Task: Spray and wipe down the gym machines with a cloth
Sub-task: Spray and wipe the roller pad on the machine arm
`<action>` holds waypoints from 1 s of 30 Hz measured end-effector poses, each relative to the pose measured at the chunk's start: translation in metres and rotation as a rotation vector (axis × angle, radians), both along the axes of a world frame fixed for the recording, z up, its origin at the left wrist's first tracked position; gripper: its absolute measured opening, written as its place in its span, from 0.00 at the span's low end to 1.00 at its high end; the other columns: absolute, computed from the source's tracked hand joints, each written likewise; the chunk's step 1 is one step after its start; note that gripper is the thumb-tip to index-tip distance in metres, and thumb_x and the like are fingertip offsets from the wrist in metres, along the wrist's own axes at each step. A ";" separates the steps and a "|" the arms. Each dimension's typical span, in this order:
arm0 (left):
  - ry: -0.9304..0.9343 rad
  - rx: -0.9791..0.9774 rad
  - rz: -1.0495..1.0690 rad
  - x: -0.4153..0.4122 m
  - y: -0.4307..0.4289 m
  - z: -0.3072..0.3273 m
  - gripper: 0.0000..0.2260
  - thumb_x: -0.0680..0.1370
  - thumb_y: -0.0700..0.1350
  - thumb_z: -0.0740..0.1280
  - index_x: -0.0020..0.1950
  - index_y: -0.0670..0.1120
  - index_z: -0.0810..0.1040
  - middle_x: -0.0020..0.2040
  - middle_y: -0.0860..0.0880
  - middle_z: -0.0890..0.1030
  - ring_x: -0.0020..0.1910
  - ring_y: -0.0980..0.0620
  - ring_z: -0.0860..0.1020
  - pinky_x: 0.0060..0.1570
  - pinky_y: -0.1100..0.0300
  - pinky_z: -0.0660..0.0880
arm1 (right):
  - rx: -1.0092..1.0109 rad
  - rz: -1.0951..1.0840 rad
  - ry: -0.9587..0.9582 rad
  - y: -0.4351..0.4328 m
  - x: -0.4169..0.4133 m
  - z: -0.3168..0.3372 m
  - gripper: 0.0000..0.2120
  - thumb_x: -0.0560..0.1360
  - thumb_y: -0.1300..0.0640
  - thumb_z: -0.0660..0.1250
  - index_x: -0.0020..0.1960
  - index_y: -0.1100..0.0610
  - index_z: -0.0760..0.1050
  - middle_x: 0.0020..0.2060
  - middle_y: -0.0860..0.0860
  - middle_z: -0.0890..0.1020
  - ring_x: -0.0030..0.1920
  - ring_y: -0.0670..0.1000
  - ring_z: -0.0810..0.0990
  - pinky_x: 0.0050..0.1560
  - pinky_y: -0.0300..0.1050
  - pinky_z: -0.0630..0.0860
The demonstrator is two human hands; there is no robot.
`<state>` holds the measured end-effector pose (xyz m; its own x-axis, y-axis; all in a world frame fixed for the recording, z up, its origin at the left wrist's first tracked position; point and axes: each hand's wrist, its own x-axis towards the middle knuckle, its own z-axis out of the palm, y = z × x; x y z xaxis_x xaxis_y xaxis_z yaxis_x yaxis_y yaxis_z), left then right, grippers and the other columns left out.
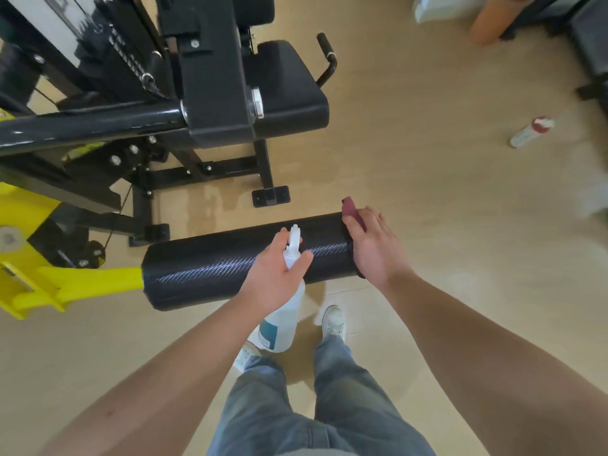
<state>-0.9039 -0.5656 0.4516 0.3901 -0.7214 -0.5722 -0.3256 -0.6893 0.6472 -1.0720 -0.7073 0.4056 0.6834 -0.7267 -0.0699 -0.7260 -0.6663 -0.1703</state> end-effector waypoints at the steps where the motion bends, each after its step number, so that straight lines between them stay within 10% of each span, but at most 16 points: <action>1: -0.001 -0.001 0.012 -0.003 -0.002 -0.001 0.27 0.79 0.65 0.58 0.75 0.55 0.63 0.58 0.50 0.83 0.54 0.51 0.81 0.49 0.58 0.76 | 0.029 -0.024 0.002 0.001 0.000 0.004 0.30 0.69 0.74 0.67 0.70 0.61 0.74 0.61 0.63 0.76 0.63 0.68 0.75 0.61 0.65 0.78; 6: 0.023 -0.033 0.045 -0.004 -0.003 -0.004 0.21 0.82 0.60 0.61 0.73 0.56 0.65 0.58 0.53 0.83 0.53 0.55 0.82 0.48 0.60 0.75 | 0.151 -0.051 -0.037 0.003 0.008 0.006 0.25 0.77 0.69 0.63 0.73 0.56 0.73 0.72 0.62 0.71 0.74 0.70 0.64 0.72 0.68 0.66; 11: 0.039 -0.065 0.008 0.004 0.007 -0.008 0.24 0.81 0.61 0.62 0.75 0.56 0.64 0.58 0.55 0.82 0.53 0.56 0.82 0.50 0.60 0.77 | 0.088 0.042 -0.132 0.008 0.026 -0.008 0.24 0.69 0.70 0.69 0.64 0.58 0.80 0.61 0.62 0.81 0.63 0.67 0.77 0.68 0.68 0.71; 24: -0.052 -0.108 0.340 0.072 0.097 -0.012 0.15 0.78 0.62 0.62 0.63 0.65 0.68 0.53 0.57 0.82 0.52 0.54 0.83 0.57 0.49 0.79 | 0.167 0.270 -0.334 0.092 0.120 -0.011 0.22 0.75 0.67 0.64 0.68 0.58 0.77 0.63 0.56 0.81 0.70 0.60 0.75 0.76 0.61 0.66; 30: -0.050 -0.157 0.561 0.106 0.151 -0.009 0.12 0.81 0.55 0.64 0.63 0.67 0.69 0.52 0.57 0.83 0.49 0.54 0.84 0.49 0.55 0.78 | 0.206 0.251 -0.199 0.142 0.190 -0.007 0.26 0.81 0.39 0.57 0.68 0.55 0.77 0.68 0.56 0.79 0.74 0.59 0.71 0.77 0.61 0.62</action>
<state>-0.7976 -0.4143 0.4428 0.7608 -0.4713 -0.4462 0.0288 -0.6623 0.7487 -0.8822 -0.5650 0.3985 0.8533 -0.5195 -0.0450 -0.4836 -0.7561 -0.4410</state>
